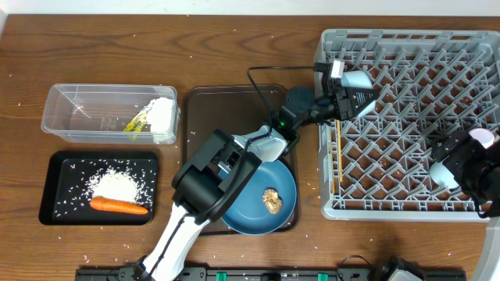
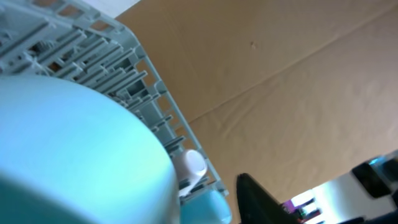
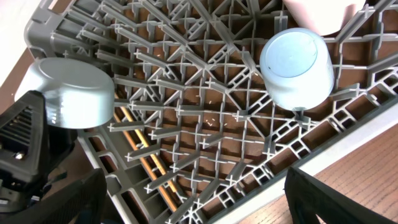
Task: Sort waste into correct bins and load items into the dishwasher rack
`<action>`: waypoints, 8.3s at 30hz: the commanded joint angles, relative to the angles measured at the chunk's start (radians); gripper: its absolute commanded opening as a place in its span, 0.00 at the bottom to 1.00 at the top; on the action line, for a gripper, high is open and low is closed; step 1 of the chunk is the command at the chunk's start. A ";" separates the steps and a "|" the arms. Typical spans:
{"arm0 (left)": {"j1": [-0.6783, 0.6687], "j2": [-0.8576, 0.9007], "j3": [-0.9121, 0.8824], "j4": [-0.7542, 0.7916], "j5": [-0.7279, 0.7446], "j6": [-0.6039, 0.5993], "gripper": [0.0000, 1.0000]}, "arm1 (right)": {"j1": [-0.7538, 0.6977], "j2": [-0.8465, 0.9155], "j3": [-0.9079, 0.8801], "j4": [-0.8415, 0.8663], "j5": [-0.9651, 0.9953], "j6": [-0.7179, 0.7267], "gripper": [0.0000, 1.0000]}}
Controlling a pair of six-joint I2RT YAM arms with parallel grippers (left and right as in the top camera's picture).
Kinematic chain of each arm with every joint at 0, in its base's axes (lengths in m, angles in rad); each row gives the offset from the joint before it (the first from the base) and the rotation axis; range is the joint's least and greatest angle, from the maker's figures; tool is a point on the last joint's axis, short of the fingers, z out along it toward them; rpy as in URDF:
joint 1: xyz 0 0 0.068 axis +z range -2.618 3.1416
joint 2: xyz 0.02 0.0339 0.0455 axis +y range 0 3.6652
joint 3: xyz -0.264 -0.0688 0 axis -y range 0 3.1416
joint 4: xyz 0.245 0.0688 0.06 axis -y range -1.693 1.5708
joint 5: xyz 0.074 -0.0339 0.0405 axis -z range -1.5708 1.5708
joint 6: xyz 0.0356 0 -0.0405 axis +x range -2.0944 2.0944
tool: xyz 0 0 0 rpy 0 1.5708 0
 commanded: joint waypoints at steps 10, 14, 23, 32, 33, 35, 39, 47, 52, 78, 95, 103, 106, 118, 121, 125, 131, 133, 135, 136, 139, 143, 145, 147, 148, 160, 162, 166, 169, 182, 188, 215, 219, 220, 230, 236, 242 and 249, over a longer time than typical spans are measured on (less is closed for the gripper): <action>0.083 0.004 0.018 -0.014 0.253 -0.027 0.98 | -0.005 -0.002 0.014 -0.006 0.010 -0.020 0.86; 0.110 -0.008 0.018 -0.071 0.325 -0.060 0.98 | -0.005 -0.002 0.014 -0.006 0.009 -0.019 0.86; 0.136 -0.081 0.018 -0.267 0.444 -0.079 0.98 | -0.005 -0.002 0.014 -0.006 0.009 -0.019 0.86; 0.203 -0.156 0.018 -0.423 0.504 -0.079 0.98 | -0.005 -0.002 0.014 -0.006 0.010 -0.019 0.87; 0.214 -0.168 0.018 -0.449 0.505 -0.075 0.98 | -0.005 -0.002 0.014 -0.006 0.009 -0.019 0.87; 0.229 -0.183 0.018 -0.483 0.507 -0.064 0.98 | -0.005 -0.002 0.014 -0.006 0.010 -0.019 0.87; 0.274 -0.227 0.018 -0.673 0.506 0.033 0.98 | -0.004 -0.002 0.014 -0.006 0.009 -0.020 0.87; 0.405 -0.410 0.018 -1.423 0.260 0.515 0.98 | 0.049 -0.002 0.014 0.005 -0.239 -0.306 0.84; 0.465 -0.631 0.018 -1.801 -0.056 0.728 0.98 | 0.225 -0.002 0.011 -0.018 -0.305 -0.350 0.80; 0.375 -1.004 -0.431 -2.187 -0.364 0.834 0.74 | 0.736 0.145 0.011 0.148 -0.046 -0.157 0.81; 0.369 -0.898 -0.664 -1.796 -0.423 0.834 0.40 | 0.736 0.145 0.011 0.155 -0.046 -0.157 0.82; 0.359 -0.784 -0.664 -1.766 -0.475 0.834 0.10 | 0.736 0.145 0.011 0.155 -0.041 -0.157 0.83; 0.359 -0.789 -0.656 -1.780 -0.475 0.834 0.06 | 0.736 0.145 0.011 0.156 -0.039 -0.157 0.84; 0.381 -0.963 -0.363 -2.207 -0.687 0.721 0.06 | 0.736 0.145 0.011 0.159 -0.008 -0.158 0.85; 0.431 -1.013 -0.286 -2.323 -0.738 0.705 0.06 | 0.736 0.145 0.011 0.161 0.002 -0.157 0.85; 0.538 -1.070 -0.220 -2.454 -0.840 0.673 0.06 | 0.736 0.145 0.011 0.162 0.010 -0.158 0.85; 0.763 -1.131 -0.209 -2.525 -0.915 0.668 0.06 | 0.736 0.145 0.011 0.182 0.010 -0.157 0.86; 0.829 -1.133 -0.209 -2.526 -0.951 0.662 0.06 | 0.736 0.145 0.011 0.187 0.010 -0.157 0.86; 0.893 -1.131 -0.209 -2.522 -0.985 0.661 0.06 | 0.736 0.145 0.011 0.196 0.010 -0.157 0.86; 0.921 -1.129 -0.209 -2.520 -1.023 0.660 0.06 | 0.736 0.145 0.011 0.198 0.010 -0.157 0.86; 0.981 -1.129 -0.208 -2.510 -1.062 0.657 0.06 | 0.736 0.145 0.011 0.200 0.010 -0.158 0.86; 1.002 -1.129 -0.209 -2.503 -1.208 0.627 0.06 | 0.736 0.145 0.011 0.208 0.010 -0.157 0.87; 1.002 -1.128 -0.209 -2.496 -1.262 0.627 0.06 | 0.736 0.145 0.011 0.211 0.010 -0.157 0.87; 1.002 -1.128 -0.209 -2.493 -1.323 0.628 0.06 | 0.736 0.145 0.011 0.214 0.010 -0.157 0.88; 1.002 -1.128 -0.209 -2.493 -1.367 0.628 0.06 | 0.736 0.145 0.011 0.215 0.010 -0.157 0.88; 1.002 -1.086 -0.209 -2.443 -1.711 0.718 0.06 | 0.736 0.145 0.011 0.216 0.010 -0.157 0.89; 1.002 -1.048 -0.209 -2.439 -1.783 0.756 0.07 | 0.736 0.145 0.011 0.218 0.010 -0.157 0.89; 0.965 -0.976 -0.209 -2.436 -1.821 0.774 0.06 | 0.736 0.145 0.011 0.211 0.010 -0.158 0.89; 0.924 -0.935 -0.209 -2.440 -1.858 0.775 0.06 | 0.736 0.144 0.011 0.211 0.010 -0.158 0.89; 0.885 -0.914 -0.209 -2.420 -1.852 0.771 0.06 | 0.736 0.145 0.011 0.206 0.010 -0.158 0.89; 0.837 -0.993 -0.197 -2.357 -1.790 0.771 0.06 | 0.736 0.142 0.011 0.202 0.010 -0.158 0.88; 0.235 -1.197 -0.050 -1.971 -0.746 0.778 0.06 | 0.835 0.055 0.013 0.478 -0.467 -0.288 0.90; 0.204 -1.198 -0.050 -1.950 -0.705 0.778 0.06 | 0.869 0.061 0.013 0.507 -0.429 -0.290 0.87; 0.198 -1.200 -0.050 -1.945 -0.681 0.778 0.06 | 0.871 0.064 0.013 0.507 -0.398 -0.289 0.87; 0.148 -1.251 -0.050 -1.934 -0.619 0.759 0.06 | 0.871 0.133 0.013 0.555 -0.313 -0.289 0.53; 0.135 -1.282 -0.050 -1.919 -0.621 0.760 0.08 | 0.871 0.134 0.013 0.570 -0.312 -0.289 0.18; 0.135 -1.283 -0.050 -1.919 -0.659 0.761 0.98 | 0.840 0.090 0.013 0.563 -0.258 -0.275 0.04; 0.135 -1.326 -0.050 -1.919 -0.741 0.779 0.98 | 0.676 0.000 0.013 0.451 0.167 -0.258 0.02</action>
